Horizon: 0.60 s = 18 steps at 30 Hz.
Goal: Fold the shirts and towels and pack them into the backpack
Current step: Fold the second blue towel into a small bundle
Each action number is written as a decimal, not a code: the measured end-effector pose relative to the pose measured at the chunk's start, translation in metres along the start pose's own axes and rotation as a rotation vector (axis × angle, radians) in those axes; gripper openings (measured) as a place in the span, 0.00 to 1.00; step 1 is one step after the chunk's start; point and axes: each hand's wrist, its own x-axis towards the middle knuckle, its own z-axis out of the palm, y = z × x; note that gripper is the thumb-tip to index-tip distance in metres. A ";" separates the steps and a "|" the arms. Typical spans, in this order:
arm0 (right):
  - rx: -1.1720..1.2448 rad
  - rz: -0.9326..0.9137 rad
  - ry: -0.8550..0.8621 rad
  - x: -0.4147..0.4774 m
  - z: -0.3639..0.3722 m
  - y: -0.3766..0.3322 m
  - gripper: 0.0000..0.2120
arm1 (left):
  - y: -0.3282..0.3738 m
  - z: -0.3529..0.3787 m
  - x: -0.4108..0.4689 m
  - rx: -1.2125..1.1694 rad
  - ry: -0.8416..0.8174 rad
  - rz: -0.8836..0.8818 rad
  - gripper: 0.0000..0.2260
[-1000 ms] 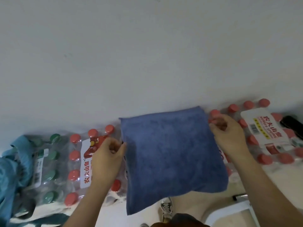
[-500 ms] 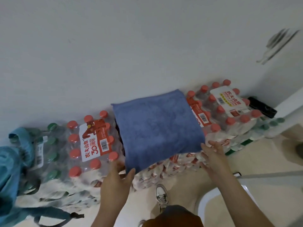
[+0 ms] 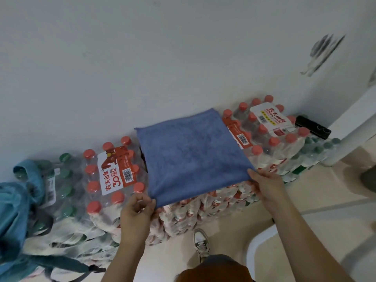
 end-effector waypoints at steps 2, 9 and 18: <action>-0.005 -0.039 0.033 0.002 -0.006 -0.004 0.04 | -0.007 -0.005 0.003 -0.011 -0.023 -0.007 0.09; -0.348 -0.410 -0.063 0.000 -0.008 -0.013 0.11 | -0.016 -0.011 0.003 0.399 -0.246 0.174 0.21; -1.244 -0.857 -0.367 0.013 -0.029 -0.039 0.08 | -0.011 -0.025 0.020 0.968 -0.066 0.937 0.15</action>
